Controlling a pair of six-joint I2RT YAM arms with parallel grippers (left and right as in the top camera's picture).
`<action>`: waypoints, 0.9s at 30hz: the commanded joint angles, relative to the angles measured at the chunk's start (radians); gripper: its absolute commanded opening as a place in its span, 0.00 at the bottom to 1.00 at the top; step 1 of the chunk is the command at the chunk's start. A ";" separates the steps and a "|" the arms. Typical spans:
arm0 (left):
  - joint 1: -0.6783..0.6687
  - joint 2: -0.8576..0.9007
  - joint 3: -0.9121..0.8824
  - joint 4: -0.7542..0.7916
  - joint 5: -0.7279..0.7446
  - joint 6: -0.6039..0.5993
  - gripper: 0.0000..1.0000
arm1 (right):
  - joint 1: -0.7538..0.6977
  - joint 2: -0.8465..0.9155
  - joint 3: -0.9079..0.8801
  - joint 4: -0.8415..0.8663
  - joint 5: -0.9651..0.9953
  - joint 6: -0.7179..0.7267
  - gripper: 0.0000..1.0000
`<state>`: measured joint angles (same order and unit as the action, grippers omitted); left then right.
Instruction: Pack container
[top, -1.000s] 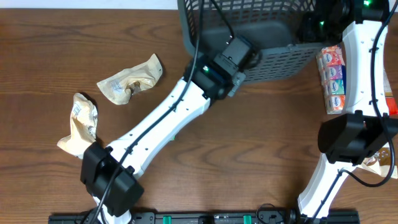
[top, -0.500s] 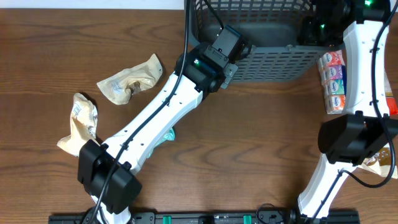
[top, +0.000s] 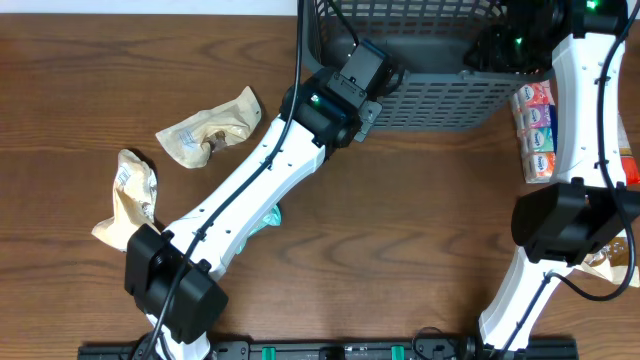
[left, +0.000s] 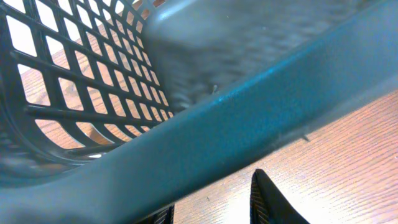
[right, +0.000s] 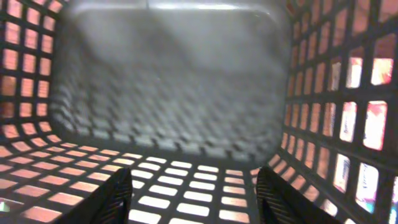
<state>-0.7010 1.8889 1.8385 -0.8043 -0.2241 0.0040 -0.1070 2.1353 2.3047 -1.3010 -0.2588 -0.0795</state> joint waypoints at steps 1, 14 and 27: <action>0.011 -0.007 -0.004 0.002 -0.012 0.003 0.30 | -0.003 0.003 0.010 0.009 -0.068 -0.013 0.57; 0.011 -0.007 -0.004 -0.016 -0.012 0.003 0.86 | -0.003 0.002 0.258 -0.027 -0.210 -0.030 0.99; -0.016 -0.047 -0.003 -0.073 -0.012 0.003 0.99 | -0.006 -0.003 0.666 -0.185 -0.200 -0.025 0.99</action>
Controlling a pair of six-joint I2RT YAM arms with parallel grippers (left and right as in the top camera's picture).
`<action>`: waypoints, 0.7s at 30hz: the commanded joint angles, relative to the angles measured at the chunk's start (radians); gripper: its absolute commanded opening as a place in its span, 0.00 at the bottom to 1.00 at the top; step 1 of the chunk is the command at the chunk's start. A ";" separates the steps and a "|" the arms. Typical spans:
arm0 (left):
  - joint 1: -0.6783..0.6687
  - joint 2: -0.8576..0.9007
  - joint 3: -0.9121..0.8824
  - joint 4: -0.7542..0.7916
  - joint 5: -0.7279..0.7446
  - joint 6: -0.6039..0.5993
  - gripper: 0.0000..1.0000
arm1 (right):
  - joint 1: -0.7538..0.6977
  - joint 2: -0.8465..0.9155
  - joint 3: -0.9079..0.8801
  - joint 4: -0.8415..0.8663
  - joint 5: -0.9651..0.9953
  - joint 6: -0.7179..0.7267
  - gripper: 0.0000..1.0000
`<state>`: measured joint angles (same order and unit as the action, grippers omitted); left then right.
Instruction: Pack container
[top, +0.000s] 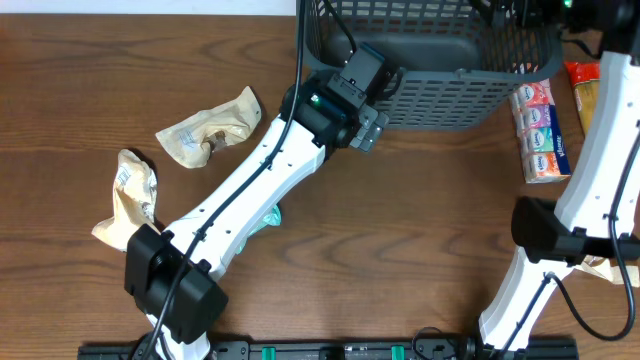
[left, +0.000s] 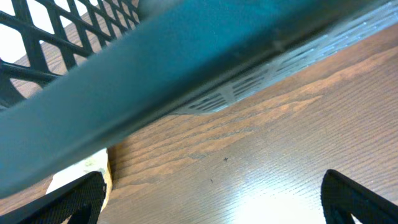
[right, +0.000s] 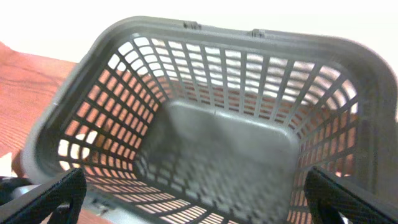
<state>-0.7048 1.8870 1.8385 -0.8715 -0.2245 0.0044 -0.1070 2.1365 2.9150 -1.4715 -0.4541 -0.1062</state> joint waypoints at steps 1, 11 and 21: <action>-0.017 -0.062 -0.003 -0.006 -0.012 0.003 0.99 | -0.008 -0.010 0.073 -0.023 0.015 0.008 0.99; -0.042 -0.327 -0.002 -0.035 -0.035 0.003 0.99 | -0.163 -0.142 0.095 -0.107 0.312 0.121 0.99; -0.042 -0.501 -0.002 -0.191 -0.322 0.003 0.99 | -0.488 -0.160 0.045 -0.222 0.118 -0.175 0.99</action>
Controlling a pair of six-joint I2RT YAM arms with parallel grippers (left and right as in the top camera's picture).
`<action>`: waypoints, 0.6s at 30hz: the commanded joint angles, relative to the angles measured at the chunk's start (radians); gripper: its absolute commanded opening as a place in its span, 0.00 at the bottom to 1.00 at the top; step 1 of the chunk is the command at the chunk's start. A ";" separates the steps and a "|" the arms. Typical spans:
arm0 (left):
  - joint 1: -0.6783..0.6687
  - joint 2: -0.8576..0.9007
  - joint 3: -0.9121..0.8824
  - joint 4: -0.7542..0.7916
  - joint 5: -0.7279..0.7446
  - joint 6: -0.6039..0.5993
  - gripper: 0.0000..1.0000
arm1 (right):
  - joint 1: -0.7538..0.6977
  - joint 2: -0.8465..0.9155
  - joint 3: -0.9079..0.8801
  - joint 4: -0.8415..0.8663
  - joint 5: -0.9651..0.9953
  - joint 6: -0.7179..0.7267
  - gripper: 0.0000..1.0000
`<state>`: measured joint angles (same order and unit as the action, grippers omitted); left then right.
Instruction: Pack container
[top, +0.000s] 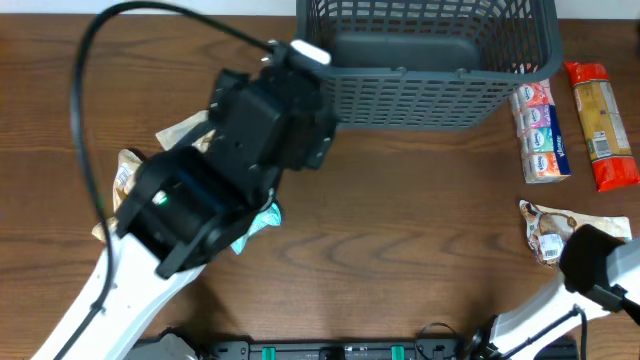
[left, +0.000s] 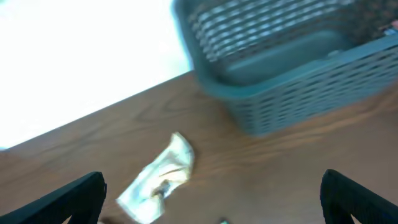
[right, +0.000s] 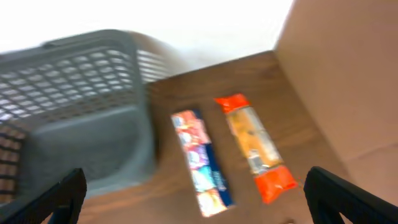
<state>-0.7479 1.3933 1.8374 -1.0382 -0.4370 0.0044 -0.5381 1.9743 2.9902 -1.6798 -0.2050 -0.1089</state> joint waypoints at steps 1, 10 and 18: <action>0.001 -0.015 -0.001 -0.037 -0.120 0.003 0.99 | -0.080 0.003 -0.050 -0.018 -0.191 -0.247 0.99; 0.001 -0.030 -0.001 -0.090 -0.142 0.003 0.99 | -0.200 0.008 -0.370 0.019 -0.230 -0.454 0.99; 0.001 -0.030 -0.001 -0.092 -0.190 0.003 0.99 | -0.187 0.008 -0.736 0.223 -0.115 -0.412 0.99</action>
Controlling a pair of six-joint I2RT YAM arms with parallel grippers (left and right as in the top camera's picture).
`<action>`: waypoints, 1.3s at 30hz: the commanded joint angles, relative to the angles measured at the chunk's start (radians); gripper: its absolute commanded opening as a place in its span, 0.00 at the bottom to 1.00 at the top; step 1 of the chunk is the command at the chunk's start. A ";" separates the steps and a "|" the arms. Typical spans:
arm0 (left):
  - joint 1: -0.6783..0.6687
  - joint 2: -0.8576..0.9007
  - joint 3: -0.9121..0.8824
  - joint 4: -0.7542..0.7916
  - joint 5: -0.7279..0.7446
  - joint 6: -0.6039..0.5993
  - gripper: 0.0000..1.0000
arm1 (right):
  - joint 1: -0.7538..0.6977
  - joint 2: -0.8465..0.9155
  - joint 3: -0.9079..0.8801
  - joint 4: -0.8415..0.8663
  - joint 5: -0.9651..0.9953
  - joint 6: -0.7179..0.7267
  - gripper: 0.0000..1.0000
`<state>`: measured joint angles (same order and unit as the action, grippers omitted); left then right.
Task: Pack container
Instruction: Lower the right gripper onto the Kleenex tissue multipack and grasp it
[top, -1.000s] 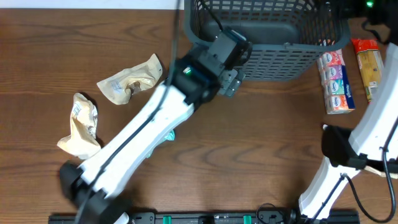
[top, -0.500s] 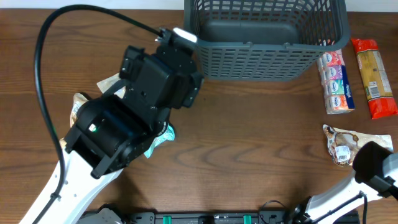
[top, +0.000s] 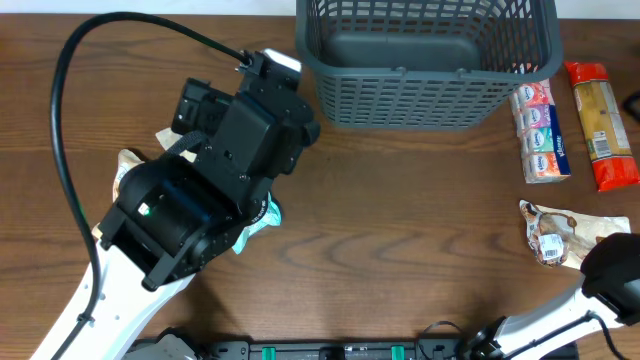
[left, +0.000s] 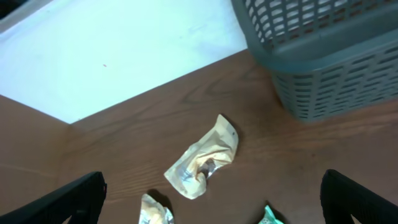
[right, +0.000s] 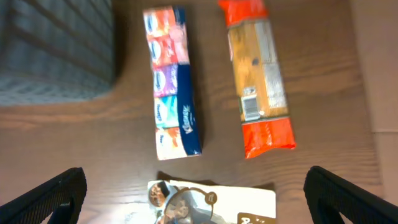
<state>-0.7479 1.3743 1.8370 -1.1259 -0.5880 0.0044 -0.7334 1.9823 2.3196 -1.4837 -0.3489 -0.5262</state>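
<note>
The grey mesh basket (top: 430, 60) stands upright at the far edge of the table with nothing in it. My left gripper (left: 211, 205) is open, high above a crumpled tan packet (left: 202, 163), a second tan packet (left: 154, 211) and a teal packet (left: 270, 216). The basket (left: 317, 56) lies to its upper right. My right gripper (right: 199, 202) is open over a brown-and-white packet (right: 211, 199). Beyond that packet lie a tissue pack (right: 174, 106) and an orange pasta pack (right: 258, 93).
The left arm's housing (top: 230, 160) hides most of the tan packets from overhead; the teal packet (top: 262, 215) peeks out beside it. The tissue pack (top: 540, 130), orange pack (top: 598, 125) and brown-and-white packet (top: 555, 235) lie right of the basket. The right arm (top: 610, 290) is at the bottom right.
My left gripper has moved left, from facing the basket to looking down on the tan packets. My right gripper now looks straight down on the tissue, orange and brown-and-white packs. Both stay open.
First my left gripper's fingers stood close together at the basket's near rim and my right gripper was inside the basket. Then both were wide open at the basket. Later both were away from it, and now each hangs over the packets on its own side.
</note>
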 joint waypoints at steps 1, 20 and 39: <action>0.002 -0.011 0.000 -0.004 -0.039 0.003 0.99 | 0.019 0.000 -0.114 0.064 0.044 0.023 0.99; 0.026 -0.010 0.000 -0.103 -0.056 -0.002 0.99 | 0.272 0.060 -0.356 0.359 0.340 0.101 0.99; 0.026 -0.010 0.000 -0.127 -0.056 -0.002 0.99 | 0.290 0.259 -0.356 0.397 0.269 0.131 0.99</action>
<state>-0.7273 1.3743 1.8370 -1.2507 -0.6289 0.0040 -0.4538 2.2173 1.9636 -1.0950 -0.0643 -0.4168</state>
